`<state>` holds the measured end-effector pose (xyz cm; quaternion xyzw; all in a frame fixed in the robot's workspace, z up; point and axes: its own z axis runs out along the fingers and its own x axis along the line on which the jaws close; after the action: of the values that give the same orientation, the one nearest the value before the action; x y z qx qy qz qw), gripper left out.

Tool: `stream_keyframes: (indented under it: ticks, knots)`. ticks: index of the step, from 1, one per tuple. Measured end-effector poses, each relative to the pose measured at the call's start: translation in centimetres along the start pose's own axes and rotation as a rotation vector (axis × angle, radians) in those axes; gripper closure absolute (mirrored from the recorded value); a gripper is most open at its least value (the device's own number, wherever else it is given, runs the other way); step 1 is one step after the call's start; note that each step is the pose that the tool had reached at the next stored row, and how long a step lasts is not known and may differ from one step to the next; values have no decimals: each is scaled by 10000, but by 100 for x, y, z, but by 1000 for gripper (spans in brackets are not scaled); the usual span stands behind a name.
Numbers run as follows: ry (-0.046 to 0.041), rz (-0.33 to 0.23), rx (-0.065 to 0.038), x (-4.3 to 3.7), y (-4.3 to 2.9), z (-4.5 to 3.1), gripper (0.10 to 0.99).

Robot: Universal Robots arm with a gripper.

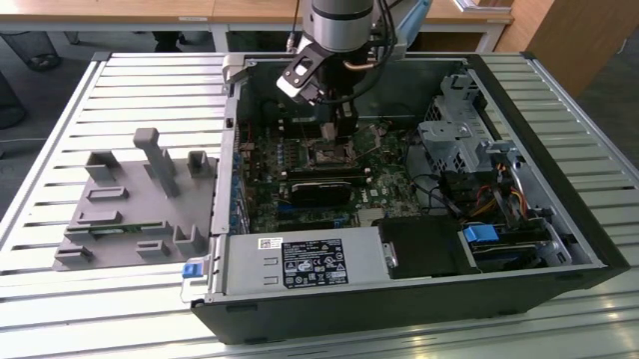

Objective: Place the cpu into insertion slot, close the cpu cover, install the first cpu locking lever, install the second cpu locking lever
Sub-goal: 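Place the cpu into insertion slot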

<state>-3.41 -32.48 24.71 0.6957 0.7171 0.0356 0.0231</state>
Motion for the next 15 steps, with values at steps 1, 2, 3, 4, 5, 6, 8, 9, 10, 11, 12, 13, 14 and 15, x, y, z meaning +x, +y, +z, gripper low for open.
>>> stream_keyframes:
  ticks: [1,2,3,4,5,6,8,9,10,11,12,13,14,15]
  knots:
    - [1,1,2,2,-2,16,545]
    - [1,4,7,6,-3,28,545]
    - [1,5,10,11,-4,42,545]
    - [1,5,12,16,-5,56,545]
    - [1,8,14,21,-6,71,545]
    - [0,11,15,23,-7,87,545]
    - [0,18,14,24,-17,121,545]
    - [0,22,14,25,-25,139,545]
    - [-2,25,15,24,-33,155,545]
    - [-1,26,15,25,-44,167,545]
    - [-1,27,15,25,-54,177,545]
    - [-1,28,15,25,-63,187,545]
    - [-1,29,15,26,-71,198,545]
    - [-1,30,15,26,-78,209,545]
